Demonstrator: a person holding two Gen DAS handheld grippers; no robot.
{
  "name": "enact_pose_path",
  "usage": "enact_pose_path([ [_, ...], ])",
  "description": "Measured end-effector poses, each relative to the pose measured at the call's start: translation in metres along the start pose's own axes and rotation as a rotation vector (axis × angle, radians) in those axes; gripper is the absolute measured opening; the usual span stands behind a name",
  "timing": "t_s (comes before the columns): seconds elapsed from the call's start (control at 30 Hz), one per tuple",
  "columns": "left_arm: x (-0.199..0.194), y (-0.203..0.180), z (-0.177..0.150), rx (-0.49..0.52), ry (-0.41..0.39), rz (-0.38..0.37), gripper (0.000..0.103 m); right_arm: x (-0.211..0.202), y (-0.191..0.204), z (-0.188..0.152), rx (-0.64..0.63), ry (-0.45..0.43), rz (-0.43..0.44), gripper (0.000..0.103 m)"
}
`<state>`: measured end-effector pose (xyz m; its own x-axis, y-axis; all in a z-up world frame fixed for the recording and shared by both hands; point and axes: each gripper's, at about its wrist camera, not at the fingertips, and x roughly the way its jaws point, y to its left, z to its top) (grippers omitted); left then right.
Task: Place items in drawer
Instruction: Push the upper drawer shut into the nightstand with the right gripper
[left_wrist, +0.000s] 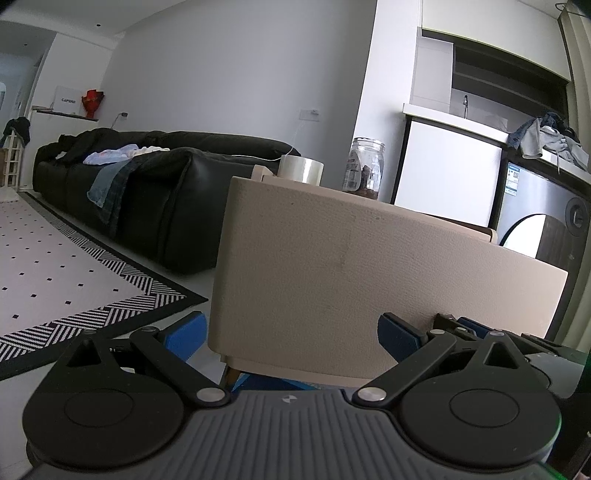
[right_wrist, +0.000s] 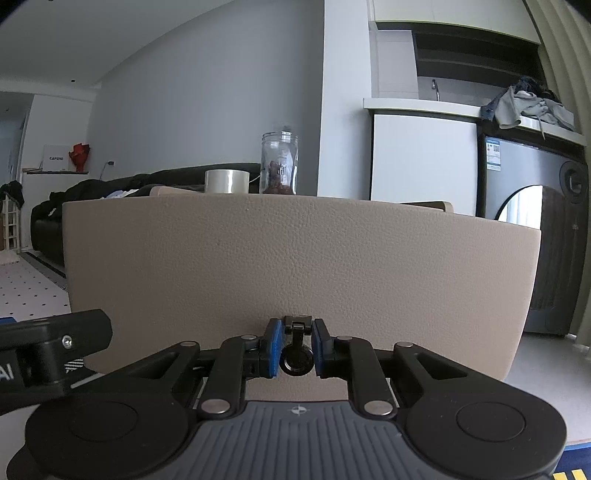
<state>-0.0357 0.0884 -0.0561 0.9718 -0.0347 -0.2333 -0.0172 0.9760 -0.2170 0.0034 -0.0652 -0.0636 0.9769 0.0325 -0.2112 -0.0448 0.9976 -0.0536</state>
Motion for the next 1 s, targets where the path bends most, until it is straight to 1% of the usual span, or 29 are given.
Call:
enact_pose_path([
  [0.13,-0.001,0.002,-0.001,-0.014,0.004,-0.008,0.102,0.002,-0.002,0.001,0.005,0.001,0.001,0.019],
  [0.23,-0.001,0.003,0.000,-0.015,-0.001,-0.001,0.102,0.003,-0.001,0.000,0.008,-0.001,0.001,0.018],
  [0.37,-0.001,0.005,0.000,-0.024,-0.003,0.003,0.102,0.003,0.001,-0.002,0.001,-0.009,-0.009,0.017],
  [1.0,-0.006,0.011,0.003,-0.040,-0.008,0.020,0.102,0.008,-0.001,-0.002,0.011,-0.014,0.000,0.017],
])
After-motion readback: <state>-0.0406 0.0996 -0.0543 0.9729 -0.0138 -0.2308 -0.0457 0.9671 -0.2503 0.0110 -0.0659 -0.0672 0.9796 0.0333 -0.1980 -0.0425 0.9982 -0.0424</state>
